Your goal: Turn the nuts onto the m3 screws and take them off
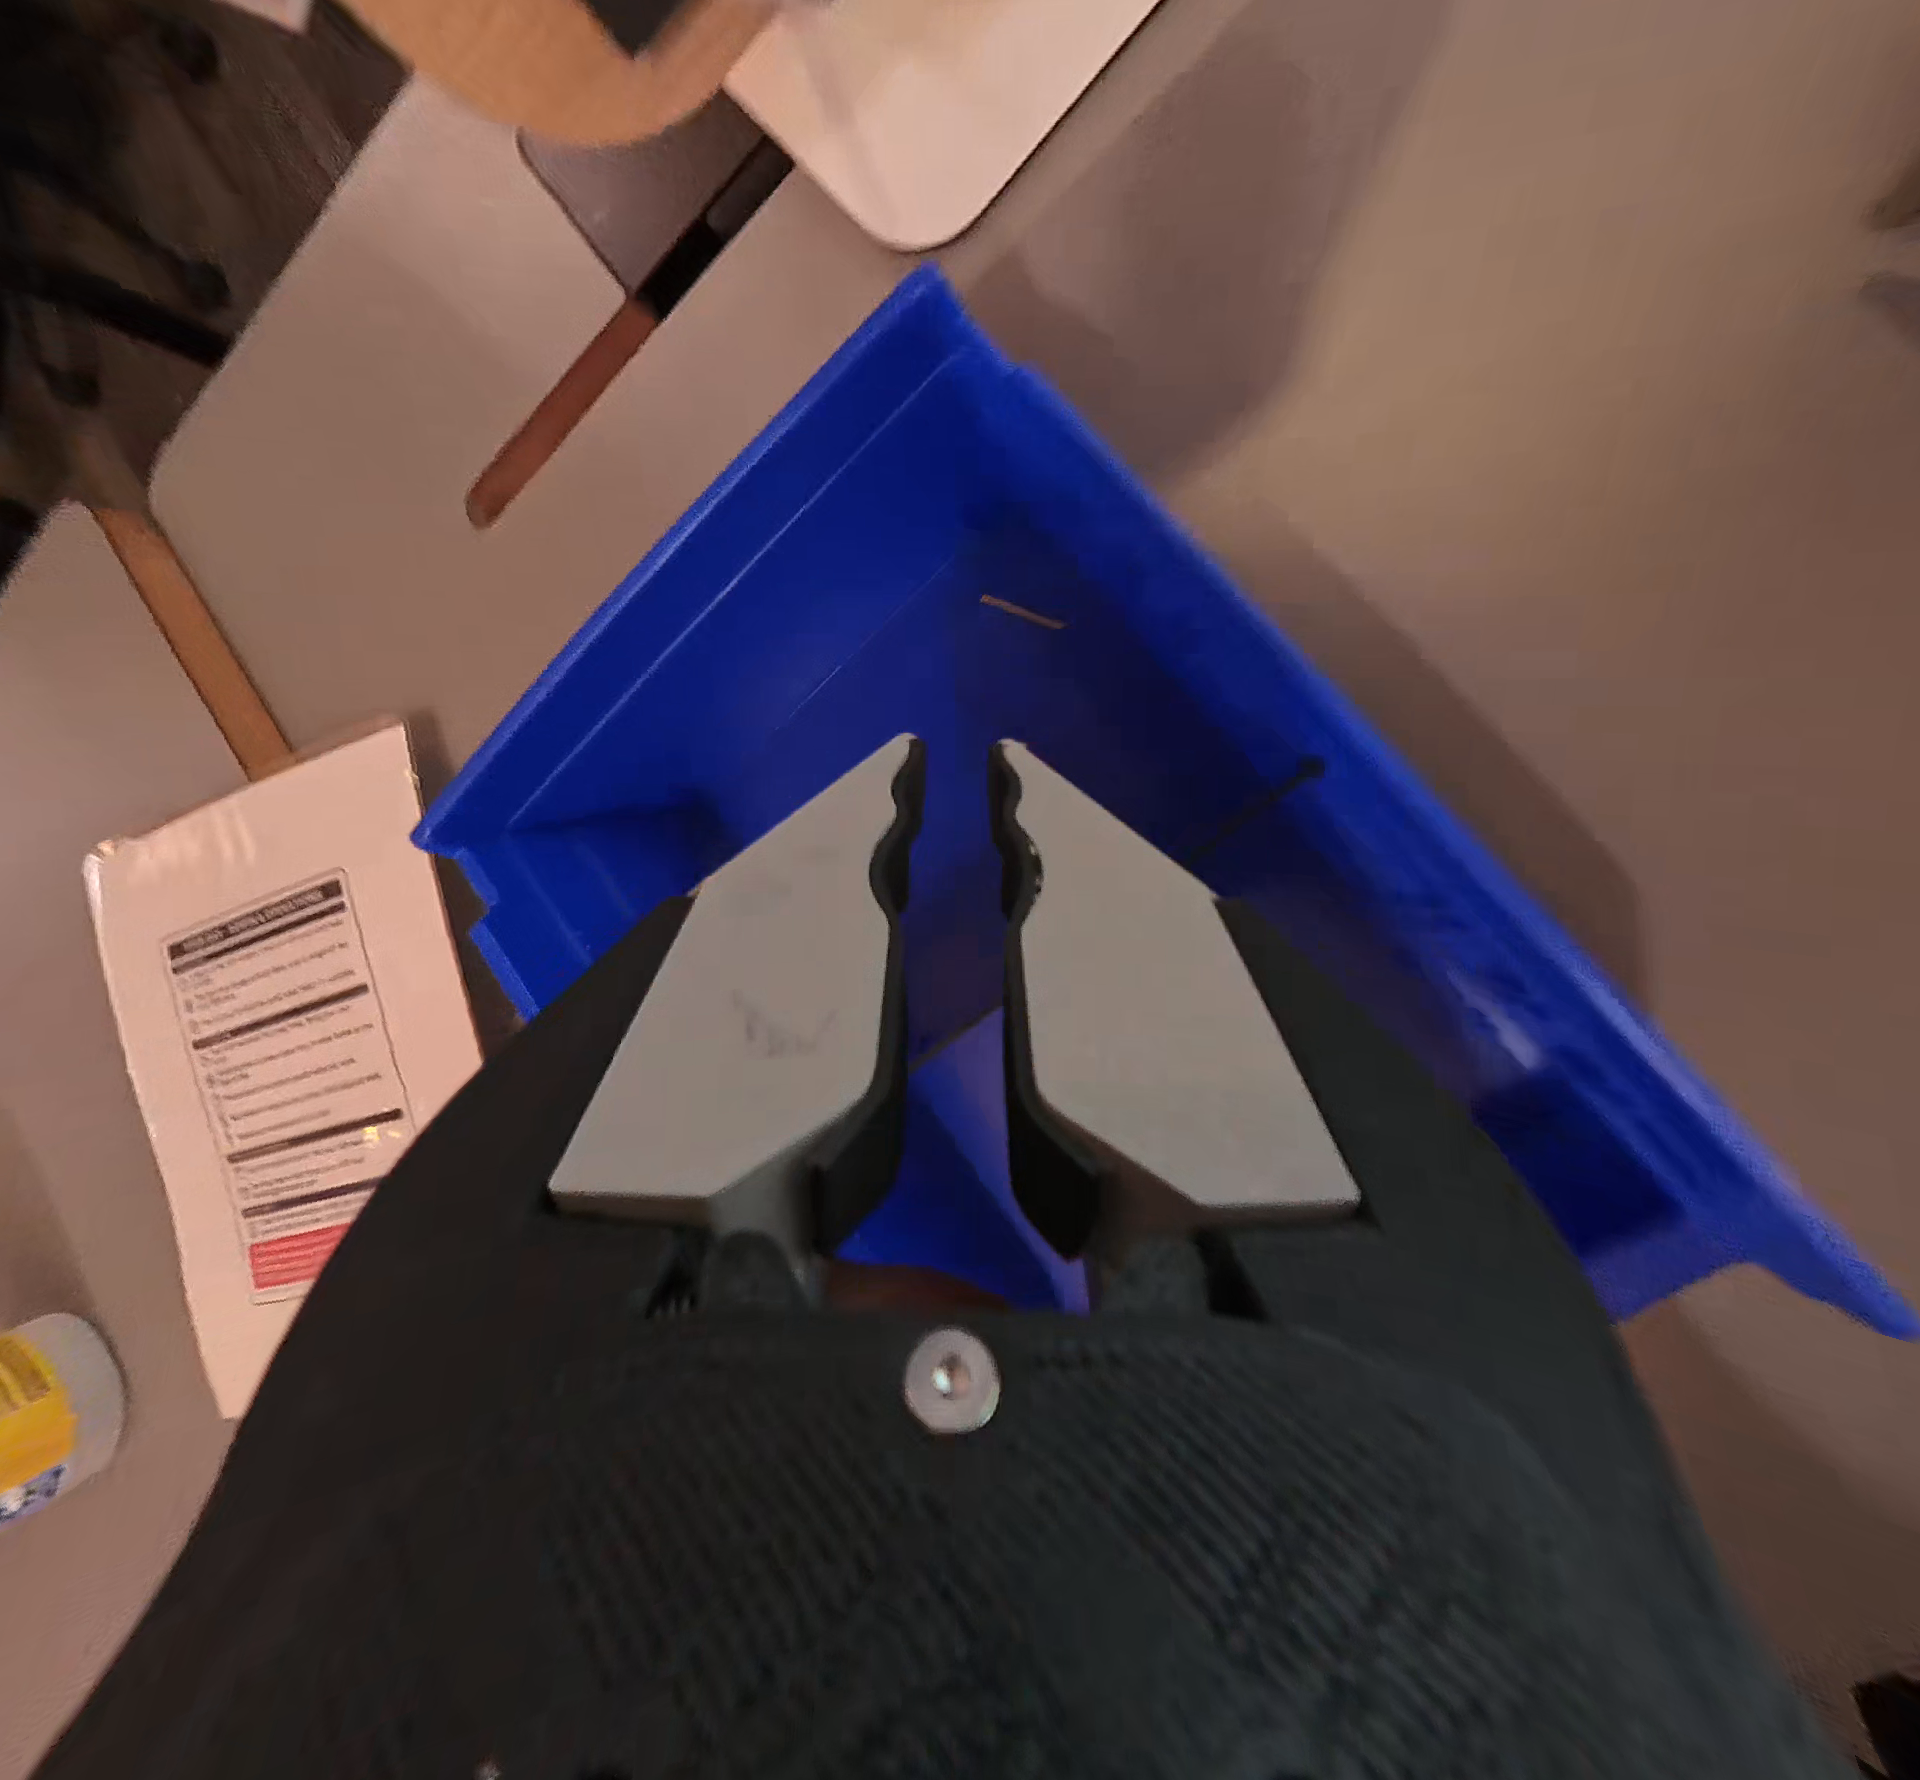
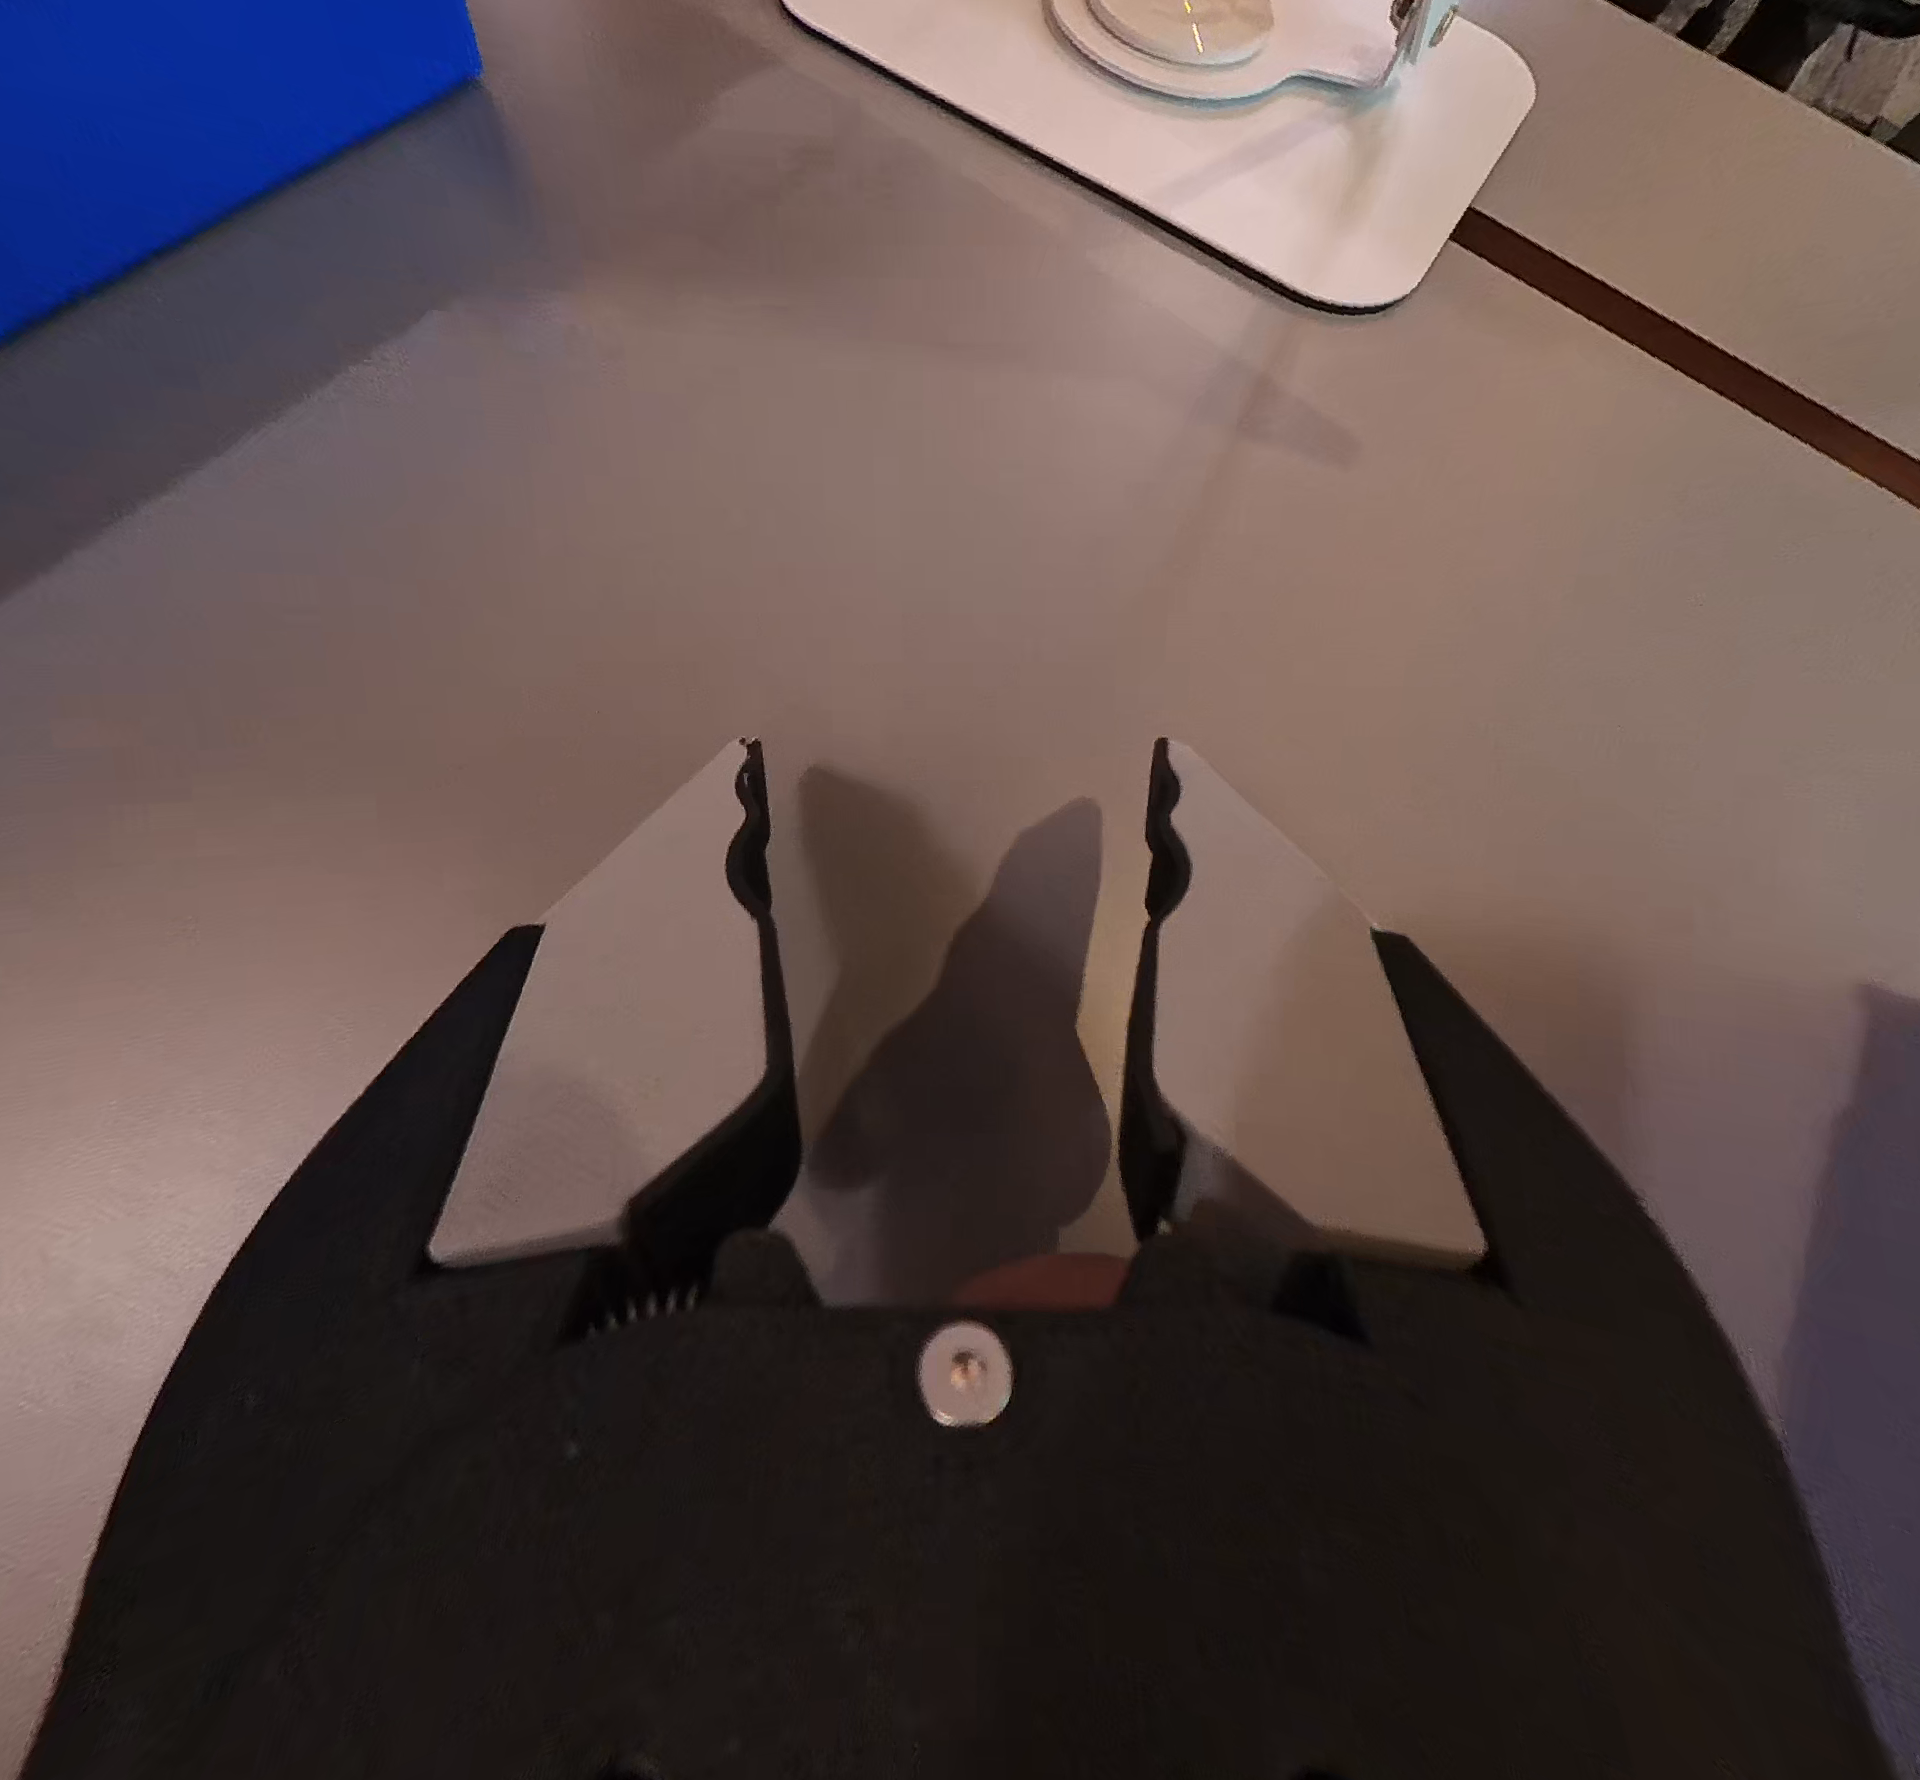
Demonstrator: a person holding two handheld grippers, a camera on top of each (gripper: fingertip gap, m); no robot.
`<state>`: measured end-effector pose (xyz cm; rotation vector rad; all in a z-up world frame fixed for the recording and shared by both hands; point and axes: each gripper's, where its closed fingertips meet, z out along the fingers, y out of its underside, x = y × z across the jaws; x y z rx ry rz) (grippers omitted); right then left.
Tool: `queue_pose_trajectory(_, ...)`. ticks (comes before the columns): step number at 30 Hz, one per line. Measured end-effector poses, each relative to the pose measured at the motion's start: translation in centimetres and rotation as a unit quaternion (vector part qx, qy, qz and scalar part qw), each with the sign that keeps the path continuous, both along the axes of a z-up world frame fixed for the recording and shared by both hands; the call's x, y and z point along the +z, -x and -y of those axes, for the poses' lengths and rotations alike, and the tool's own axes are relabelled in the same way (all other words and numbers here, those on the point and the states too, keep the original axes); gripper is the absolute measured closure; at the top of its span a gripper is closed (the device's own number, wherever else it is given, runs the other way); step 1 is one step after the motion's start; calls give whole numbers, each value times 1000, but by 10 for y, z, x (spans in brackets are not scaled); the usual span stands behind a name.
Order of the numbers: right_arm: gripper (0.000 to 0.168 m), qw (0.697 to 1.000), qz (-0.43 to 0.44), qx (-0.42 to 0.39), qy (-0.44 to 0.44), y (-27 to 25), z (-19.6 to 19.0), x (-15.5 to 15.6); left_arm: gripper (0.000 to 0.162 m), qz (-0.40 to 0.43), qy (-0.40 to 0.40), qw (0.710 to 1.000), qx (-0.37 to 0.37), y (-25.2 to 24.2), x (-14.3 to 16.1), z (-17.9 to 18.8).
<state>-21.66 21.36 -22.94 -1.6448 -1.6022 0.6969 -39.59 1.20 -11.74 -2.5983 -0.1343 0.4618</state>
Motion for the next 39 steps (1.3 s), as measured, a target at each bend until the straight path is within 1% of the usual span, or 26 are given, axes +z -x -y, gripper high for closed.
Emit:
queue_pose_trajectory(1,97,1000,-8,0,7,1,0,2,150,9,5,1000,6,10,-9,5)
queue_pose_trajectory(4,98,999,-31,3,39,2,4,9,145,20,23,1000,6,34,-33,14)
queue_pose_trajectory(7,98,998,-43,17,49,3,9,11,150,27,33,998,-39,39,-49,11)
queue_pose_trajectory(11,97,997,-34,33,63,2,19,9,147,36,79,992,-90,49,-63,6)
queue_pose_trajectory(13,97,995,-19,44,86,2,30,5,147,47,80,990,-109,48,-67,0)
queue_pose_trajectory(15,98,996,-4,52,76,3,34,-1,147,63,88,983,-146,40,-76,-6)
queue_pose_trajectory(18,98,995,-1,60,76,6,36,-2,153,-13,105,976,-191,47,-83,-16)
queue_pose_trajectory(19,98,995,1,60,83,6,36,-2,153,-8,115,975,-192,46,-87,-18)
queue_pose_trajectory(21,98,993,-2,60,99,5,36,-1,146,40,130,974,-182,37,-96,-24)
queue_pose_trajectory(22,98,993,-7,61,105,4,36,0,144,51,135,973,-180,35,-100,-27)
queue_pose_trajectory(25,99,991,-14,62,116,0,35,2,144,21,140,975,-170,43,-107,-38)
queue_pose_trajectory(27,100,992,-19,62,112,-2,33,4,144,39,134,979,-148,39,-111,-39)
queue_pose_trajectory(28,100,992,-23,62,110,-3,33,5,145,52,126,982,-128,37,-112,-40)
queue_pose_trajectory(30,100,992,-27,62,110,-4,33,7,155,80,109,988,-71,36,-113,-42)
queue_pose_trajectory(32,100,991,-29,65,114,-5,35,8,146,120,101,987,-18,31,-116,-42)
queue_pose_trajectory(33,101,991,-29,67,114,-5,36,8,144,127,91,988,1,30,-115,-45)
queue_pose_trajectory(35,100,991,-30,69,107,-7,37,10,141,111,83,990,34,36,-114,-47)
queue_pose_trajectory(36,100,991,-33,71,104,-9,38,13,136,101,87,990,51,40,-115,-46)
queue_pose_trajectory(39,101,992,-50,76,88,-12,41,25,138,83,96,988,82,46,-119,-46)
